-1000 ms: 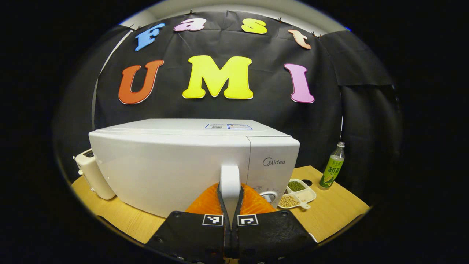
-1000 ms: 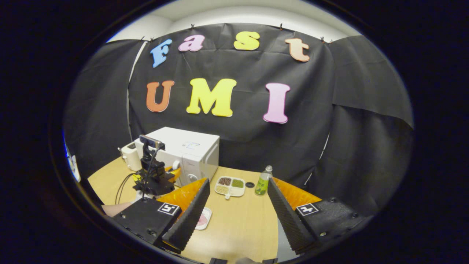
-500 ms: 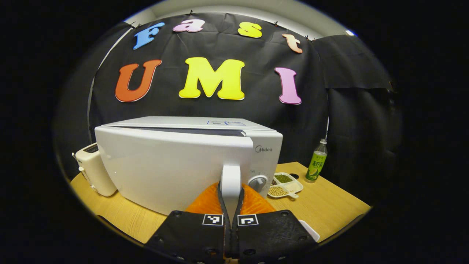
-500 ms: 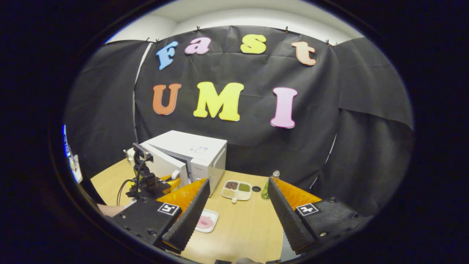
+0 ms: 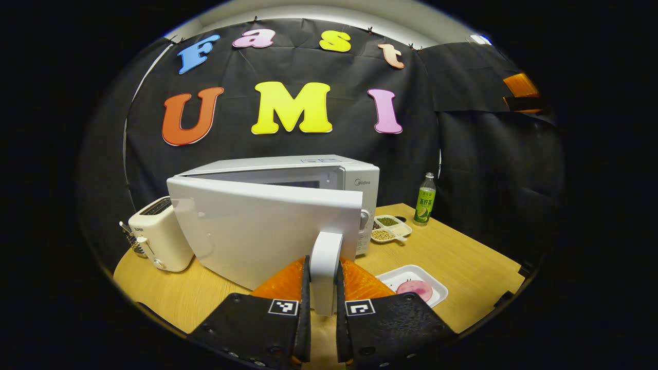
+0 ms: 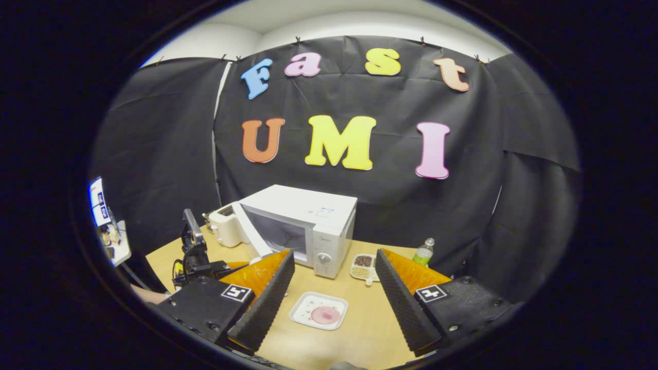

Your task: Open the microwave oven with the left hand, put the food in, and close the microwave oven.

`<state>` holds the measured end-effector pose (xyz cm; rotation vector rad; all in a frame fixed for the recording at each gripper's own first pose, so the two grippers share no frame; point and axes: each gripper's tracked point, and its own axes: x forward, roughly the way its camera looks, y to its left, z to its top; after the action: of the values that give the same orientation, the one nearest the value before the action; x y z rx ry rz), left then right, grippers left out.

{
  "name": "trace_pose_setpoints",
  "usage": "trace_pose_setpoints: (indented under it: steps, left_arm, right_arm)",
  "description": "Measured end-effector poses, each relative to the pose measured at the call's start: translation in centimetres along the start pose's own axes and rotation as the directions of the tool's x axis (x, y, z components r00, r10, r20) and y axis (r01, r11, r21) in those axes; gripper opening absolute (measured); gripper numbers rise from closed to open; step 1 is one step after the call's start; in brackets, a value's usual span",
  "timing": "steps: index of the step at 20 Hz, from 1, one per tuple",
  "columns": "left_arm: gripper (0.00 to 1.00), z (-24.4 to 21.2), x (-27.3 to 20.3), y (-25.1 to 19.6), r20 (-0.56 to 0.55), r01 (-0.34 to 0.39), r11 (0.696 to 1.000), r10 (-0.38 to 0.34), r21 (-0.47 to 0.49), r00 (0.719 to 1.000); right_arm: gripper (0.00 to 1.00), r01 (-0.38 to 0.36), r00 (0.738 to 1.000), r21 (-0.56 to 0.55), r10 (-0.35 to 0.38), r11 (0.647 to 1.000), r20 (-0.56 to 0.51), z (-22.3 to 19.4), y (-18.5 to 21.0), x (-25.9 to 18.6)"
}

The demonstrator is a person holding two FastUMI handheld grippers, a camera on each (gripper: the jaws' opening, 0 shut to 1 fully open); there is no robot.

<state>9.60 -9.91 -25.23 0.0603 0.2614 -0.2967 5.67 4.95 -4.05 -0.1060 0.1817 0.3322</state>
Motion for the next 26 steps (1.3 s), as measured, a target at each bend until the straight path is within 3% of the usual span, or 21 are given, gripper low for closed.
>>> trace_pose_setpoints:
  steps: [1, 3, 4, 5, 7, 16, 17, 18, 23, 24, 26]
  left_arm:
    - [0.22, 0.1, -0.8, 0.7, 0.006, -0.014, 1.0, 0.014, 0.008, 1.0]
    - [0.4, 0.2, -2.2, 2.2, 0.008, -0.04, 0.999, 0.04, 0.022, 0.999]
    - [0.51, -0.1, -3.1, 3.3, 0.005, -0.063, 0.998, 0.063, 0.022, 0.998]
    - [0.7, -0.1, -4.0, 4.1, 0.008, -0.075, 0.997, 0.075, 0.018, 0.997]
    - [0.97, -0.8, -5.2, 4.9, -0.004, -0.078, 0.997, 0.078, 0.007, 0.997]
    - [0.98, -2.4, -11.2, 9.3, -0.027, -0.133, 0.991, 0.133, -0.006, 0.991]
    - [0.98, -2.6, -11.8, 9.9, -0.03, -0.142, 0.99, 0.142, -0.003, 0.989]
    - [0.97, -2.8, -12.3, 10.6, -0.032, -0.147, 0.989, 0.146, -0.007, 0.989]
    - [0.98, -3.9, -15.4, 14.2, -0.053, -0.187, 0.982, 0.185, -0.028, 0.981]
    - [0.97, -4.2, -15.9, 15.1, -0.057, -0.203, 0.979, 0.201, -0.034, 0.978]
    - [0.97, -4.6, -17.0, 16.9, -0.064, -0.234, 0.971, 0.232, -0.037, 0.971]
  right_arm:
    - [0.95, -0.008, 1.0, -0.004, 0.008, 1.0, 0.001, 0.1, 0.8, -0.1]
    - [1.0, -0.025, 1.0, 0.001, 0.025, 1.0, 0.007, 0.2, 2.4, -0.3]
    - [0.95, -0.032, 0.999, 0.006, 0.032, 0.999, 0.007, 0.0, 3.2, -0.5]
    - [0.95, -0.034, 0.999, 0.01, 0.034, 0.999, 0.006, -0.1, 3.8, -0.7]
    - [1.0, -0.04, 0.999, 0.021, 0.04, 0.999, 0.008, -0.3, 5.1, -1.0]
    - [1.0, -0.042, 0.999, 0.055, 0.041, 0.998, 0.017, -1.0, 9.1, -2.4]
    - [0.95, -0.042, 0.999, 0.056, 0.041, 0.998, 0.017, -1.0, 9.4, -2.5]
    - [1.0, -0.042, 0.999, 0.057, 0.041, 0.997, 0.016, -1.2, 9.8, -2.5]
    - [1.0, -0.039, 0.999, 0.092, 0.039, 0.995, 0.01, -2.0, 11.1, -2.5]
    - [0.95, -0.038, 0.999, 0.098, 0.037, 0.994, 0.007, -2.2, 11.4, -2.5]
    - [1.0, -0.034, 0.999, 0.101, 0.034, 0.994, -0.001, -2.6, 11.8, -2.5]
